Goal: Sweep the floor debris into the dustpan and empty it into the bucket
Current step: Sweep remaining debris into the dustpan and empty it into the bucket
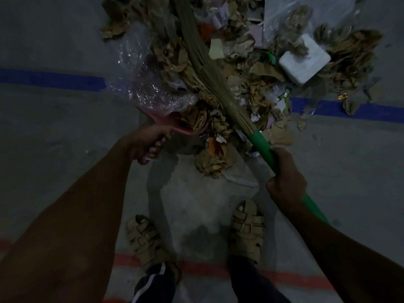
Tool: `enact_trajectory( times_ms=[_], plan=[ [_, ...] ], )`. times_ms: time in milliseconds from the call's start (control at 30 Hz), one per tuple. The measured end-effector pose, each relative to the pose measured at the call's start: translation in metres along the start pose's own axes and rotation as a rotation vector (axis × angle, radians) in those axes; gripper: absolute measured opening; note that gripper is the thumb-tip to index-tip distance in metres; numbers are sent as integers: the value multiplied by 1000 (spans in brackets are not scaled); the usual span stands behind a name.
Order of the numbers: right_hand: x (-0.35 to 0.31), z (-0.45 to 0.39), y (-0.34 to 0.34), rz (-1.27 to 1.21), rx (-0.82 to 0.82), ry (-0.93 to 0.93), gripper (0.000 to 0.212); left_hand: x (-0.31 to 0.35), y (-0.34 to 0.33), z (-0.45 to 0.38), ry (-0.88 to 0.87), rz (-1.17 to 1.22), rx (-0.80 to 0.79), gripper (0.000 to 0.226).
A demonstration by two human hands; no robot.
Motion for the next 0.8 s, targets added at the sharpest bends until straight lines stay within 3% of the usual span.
enact_trajectory(
  times_ms=[400, 600, 800],
  plan=[
    [-37, 15, 50, 66, 32, 31, 84, 26, -12, 73, -209, 48, 61, 32],
    [-82, 43, 90, 28, 41, -17, 85, 37, -10, 153, -251, 118, 72, 31],
    [-157, 76, 171, 40, 81, -31, 83, 35, -3, 257, -288, 210, 64, 31]
  ],
)
Point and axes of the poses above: each hand's wrist, its own z-axis away from the middle knuckle, its own y-axis out of the back of the hand, x = y × z, the point moved 7 cm from there along -z, towards the middle knuckle, and after that the axes turned 7 degrees about y, right-handed, at the moved point
